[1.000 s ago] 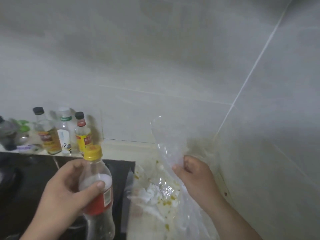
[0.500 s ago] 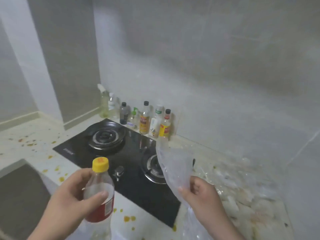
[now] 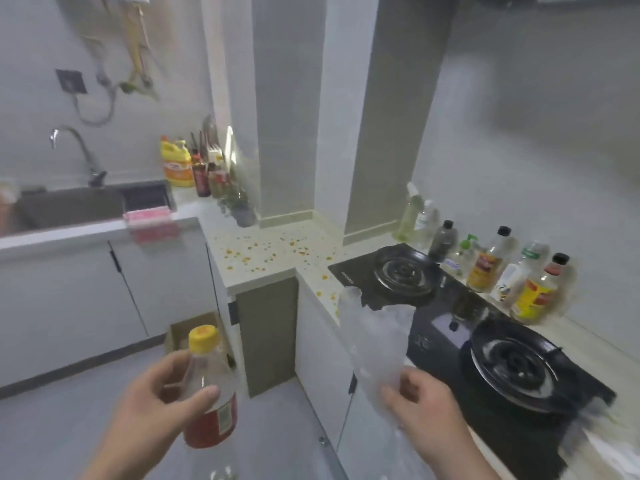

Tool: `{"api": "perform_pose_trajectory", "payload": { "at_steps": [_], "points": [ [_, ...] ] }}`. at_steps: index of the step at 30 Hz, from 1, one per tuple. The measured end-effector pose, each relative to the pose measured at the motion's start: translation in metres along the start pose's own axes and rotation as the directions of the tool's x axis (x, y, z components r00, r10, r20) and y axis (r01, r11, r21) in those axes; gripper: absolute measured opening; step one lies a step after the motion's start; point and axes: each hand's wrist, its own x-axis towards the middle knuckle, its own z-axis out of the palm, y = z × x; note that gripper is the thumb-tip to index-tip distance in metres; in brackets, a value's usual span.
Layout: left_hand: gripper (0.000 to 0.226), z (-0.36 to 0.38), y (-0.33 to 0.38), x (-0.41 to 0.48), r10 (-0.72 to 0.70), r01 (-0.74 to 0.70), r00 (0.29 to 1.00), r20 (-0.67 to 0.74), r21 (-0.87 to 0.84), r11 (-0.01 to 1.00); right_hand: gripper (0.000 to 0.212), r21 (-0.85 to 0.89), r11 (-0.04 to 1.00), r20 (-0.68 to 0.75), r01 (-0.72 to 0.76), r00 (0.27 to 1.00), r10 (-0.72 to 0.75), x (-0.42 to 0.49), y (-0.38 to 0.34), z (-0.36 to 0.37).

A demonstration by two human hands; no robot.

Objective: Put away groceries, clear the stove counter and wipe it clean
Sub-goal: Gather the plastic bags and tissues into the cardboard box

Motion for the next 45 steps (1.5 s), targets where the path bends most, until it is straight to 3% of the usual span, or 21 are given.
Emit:
{"api": "perform_pose_trajectory", "payload": {
  "at_steps": [2, 4, 8, 13, 16, 19, 25, 29, 34, 41, 45],
  "points": [
    [0.066, -0.026, -0.015, 0.010, -0.022, 0.022, 0.999, -0.042, -0.007, 1.000, 0.014, -0.028, 1.000, 0.050, 0.015, 0.999, -0.013, 0.012, -0.012, 0.033],
    [0.056, -0.055, -0.029, 0.023, -0.044, 0.043, 0.996, -0.082, -0.019, 0.999, 0.005, -0.043, 0.999, 0.078, 0.027, 0.997, -0.024, 0.028, -0.022, 0.071],
    [0.037, -0.123, -0.065, 0.064, -0.083, 0.079, 0.983, -0.165, -0.031, 0.996, 0.023, -0.049, 0.999, 0.147, 0.011, 0.989, -0.003, 0.067, -0.049, 0.159],
    [0.047, -0.202, -0.105, 0.122, -0.151, 0.134, 0.965, -0.216, -0.089, 0.987, 0.010, -0.048, 0.998, 0.235, -0.029, 0.971, 0.040, 0.115, -0.078, 0.275],
    [0.037, -0.234, -0.116, 0.155, -0.186, 0.159, 0.955, -0.233, -0.131, 0.979, 0.009, -0.041, 0.998, 0.272, -0.047, 0.961, 0.056, 0.134, -0.097, 0.330],
    [0.043, -0.254, -0.123, 0.185, -0.188, 0.164, 0.955, -0.231, -0.119, 0.979, 0.007, -0.050, 0.998, 0.299, -0.045, 0.952, 0.058, 0.155, -0.112, 0.372],
    [0.037, -0.275, -0.146, 0.246, -0.208, 0.189, 0.954, -0.217, -0.106, 0.976, 0.002, -0.037, 0.998, 0.345, -0.056, 0.936, 0.065, 0.212, -0.129, 0.427],
    [0.040, -0.281, -0.165, 0.303, -0.222, 0.209, 0.958, -0.184, -0.088, 0.974, 0.009, -0.008, 0.998, 0.348, -0.055, 0.936, 0.054, 0.268, -0.131, 0.464],
    [0.041, -0.288, -0.202, 0.402, -0.268, 0.256, 0.945, -0.189, -0.088, 0.963, 0.007, 0.031, 0.989, 0.364, -0.147, 0.923, 0.126, 0.366, -0.117, 0.523],
    [0.046, -0.289, -0.300, 0.548, -0.406, 0.395, 0.869, -0.282, -0.099, 0.913, 0.034, -0.052, 0.957, 0.318, -0.285, 0.904, 0.286, 0.520, -0.053, 0.631],
    [0.040, -0.277, -0.379, 0.614, -0.500, 0.467, 0.808, -0.311, -0.181, 0.866, 0.020, -0.113, 0.926, 0.261, -0.360, 0.889, 0.377, 0.580, 0.004, 0.698]
  ]
}}
